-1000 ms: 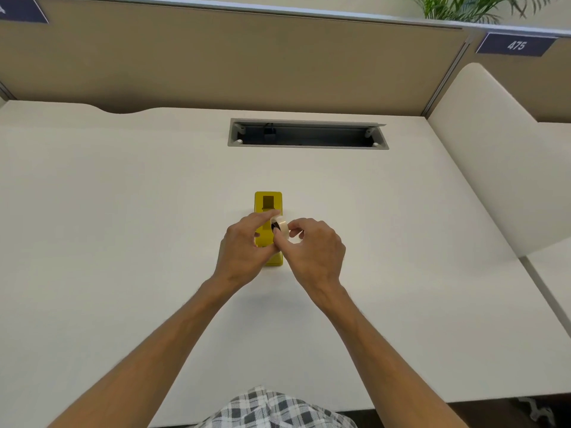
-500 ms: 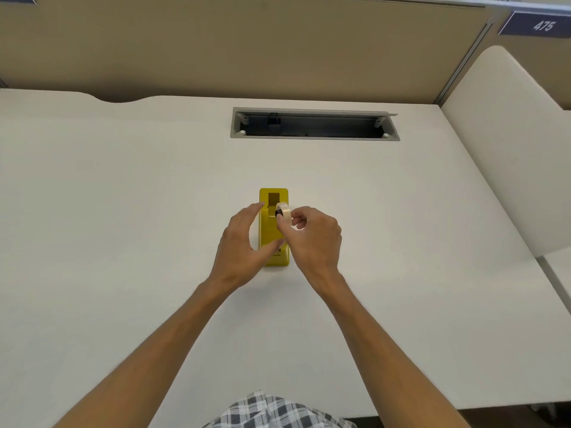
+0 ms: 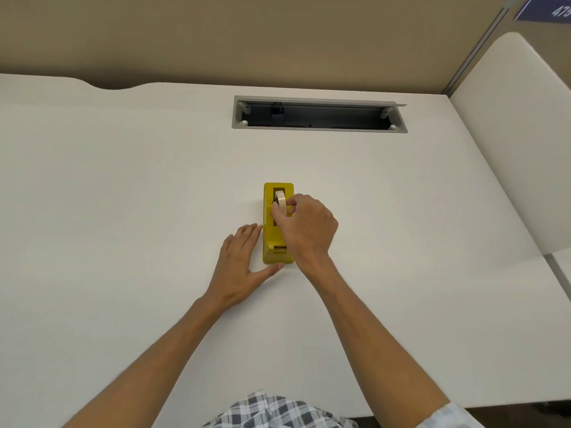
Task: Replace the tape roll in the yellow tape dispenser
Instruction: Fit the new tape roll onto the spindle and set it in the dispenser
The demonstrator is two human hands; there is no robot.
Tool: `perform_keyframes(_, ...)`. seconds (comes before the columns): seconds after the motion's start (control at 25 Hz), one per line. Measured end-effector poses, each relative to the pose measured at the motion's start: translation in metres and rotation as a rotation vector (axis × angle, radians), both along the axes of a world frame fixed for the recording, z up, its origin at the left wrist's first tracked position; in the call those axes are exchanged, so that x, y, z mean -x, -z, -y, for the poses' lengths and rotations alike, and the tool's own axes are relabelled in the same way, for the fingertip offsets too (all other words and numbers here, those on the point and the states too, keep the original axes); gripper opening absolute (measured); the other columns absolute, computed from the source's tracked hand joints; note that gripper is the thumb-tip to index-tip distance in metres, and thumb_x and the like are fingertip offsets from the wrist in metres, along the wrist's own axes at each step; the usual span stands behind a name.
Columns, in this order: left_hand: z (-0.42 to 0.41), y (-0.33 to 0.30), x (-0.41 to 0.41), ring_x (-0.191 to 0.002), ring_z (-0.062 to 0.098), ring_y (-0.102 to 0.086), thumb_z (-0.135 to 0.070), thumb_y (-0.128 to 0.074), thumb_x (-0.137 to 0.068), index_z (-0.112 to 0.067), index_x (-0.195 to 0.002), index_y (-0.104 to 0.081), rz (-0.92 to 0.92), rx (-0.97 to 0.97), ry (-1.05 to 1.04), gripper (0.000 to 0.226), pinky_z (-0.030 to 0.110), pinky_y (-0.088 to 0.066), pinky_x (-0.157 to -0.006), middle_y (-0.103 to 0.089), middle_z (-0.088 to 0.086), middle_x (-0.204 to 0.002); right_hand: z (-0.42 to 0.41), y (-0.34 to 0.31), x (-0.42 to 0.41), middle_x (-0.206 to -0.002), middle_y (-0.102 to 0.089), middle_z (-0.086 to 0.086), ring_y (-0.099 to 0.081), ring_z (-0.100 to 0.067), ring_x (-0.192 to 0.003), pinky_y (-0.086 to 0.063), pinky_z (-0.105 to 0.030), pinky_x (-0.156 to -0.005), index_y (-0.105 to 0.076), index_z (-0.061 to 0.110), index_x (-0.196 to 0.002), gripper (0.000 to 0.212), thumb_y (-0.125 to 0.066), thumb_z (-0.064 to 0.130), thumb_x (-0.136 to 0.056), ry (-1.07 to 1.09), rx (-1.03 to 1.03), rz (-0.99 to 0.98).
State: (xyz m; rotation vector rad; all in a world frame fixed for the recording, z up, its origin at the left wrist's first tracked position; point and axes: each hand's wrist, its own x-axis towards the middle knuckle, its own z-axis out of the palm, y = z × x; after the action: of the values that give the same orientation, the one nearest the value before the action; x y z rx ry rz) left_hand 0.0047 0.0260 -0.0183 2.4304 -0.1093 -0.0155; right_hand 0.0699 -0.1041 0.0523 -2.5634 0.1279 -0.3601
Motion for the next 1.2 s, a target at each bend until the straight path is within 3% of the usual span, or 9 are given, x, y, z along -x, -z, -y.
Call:
perform_keyframes(0.12, -0.003, 0.006, 0.001, -0.147, 0.012, -0.015, -0.069, -0.041, -0.084, -0.018, -0.15, -0.027, 0.041, -0.078, 0.022, 0.084, 0.037, -0.002, -0.12, -0.027, -0.001, -0.158, -0.003, 0.004, -0.003, -0.066, -0.066, 0.003, -0.06, -0.02, -0.061, -0.036, -0.025, -0.052, -0.067, 0.017, -0.072, 0.03, -0.066, 0.047, -0.081, 0.002, 0.056, 0.009)
perform_keyframes(0.32, -0.002, 0.012, 0.002, -0.147, 0.016, -0.018, -0.066, -0.033, -0.088, -0.015, -0.149, -0.029, 0.103, -0.242, 0.051, 0.08, 0.043, -0.006, -0.121, -0.027, 0.001, -0.158, -0.005, 0.003, -0.007, -0.066, -0.065, 0.002, -0.059, -0.021, -0.06, -0.039, -0.027, -0.051, -0.066, 0.016, -0.071, 0.033, -0.063, 0.047, -0.083, 0.013, 0.12, -0.028)
perform_keyframes(0.64, -0.002, 0.014, 0.003, -0.148, 0.015, -0.015, -0.066, -0.031, -0.089, -0.016, -0.149, -0.029, 0.103, -0.284, 0.051, 0.079, 0.041, -0.005, -0.121, -0.025, 0.0, -0.159, -0.006, -0.001, -0.016, -0.075, -0.067, -0.003, -0.063, -0.027, -0.07, -0.034, -0.029, -0.057, -0.066, 0.015, -0.076, 0.034, -0.059, 0.046, -0.084, 0.002, 0.151, -0.16)
perform_keyframes(0.76, -0.002, 0.015, 0.002, -0.148, 0.015, -0.015, -0.066, -0.032, -0.089, -0.016, -0.149, -0.029, 0.102, -0.281, 0.048, 0.079, 0.041, -0.006, -0.121, -0.025, 0.0, -0.158, -0.001, -0.001, -0.016, -0.086, -0.067, -0.002, -0.064, -0.027, -0.077, -0.041, -0.032, -0.062, -0.065, 0.015, -0.09, 0.031, -0.061, 0.045, -0.085, -0.044, 0.107, -0.138)
perform_keyframes(0.88, -0.002, 0.016, 0.002, -0.148, 0.015, -0.016, -0.066, -0.032, -0.088, -0.016, -0.149, -0.029, 0.108, -0.288, 0.044, 0.079, 0.041, -0.006, -0.121, -0.026, 0.0, -0.158, 0.003, -0.001, -0.016, -0.107, -0.062, 0.0, -0.063, -0.026, -0.087, -0.048, -0.036, -0.07, -0.059, 0.02, -0.118, 0.036, -0.059, 0.041, -0.089, -0.186, 0.081, -0.121)
perform_keyframes(1.2, -0.002, 0.015, 0.003, -0.148, 0.016, -0.017, -0.066, -0.032, -0.087, -0.016, -0.148, -0.03, 0.109, -0.295, 0.044, 0.079, 0.041, -0.007, -0.121, -0.027, 0.0, -0.158, 0.011, 0.003, -0.019, -0.116, -0.053, -0.001, -0.061, -0.027, -0.092, -0.05, -0.039, -0.074, -0.057, 0.022, -0.121, 0.033, -0.055, 0.038, -0.093, -0.301, 0.097, -0.16)
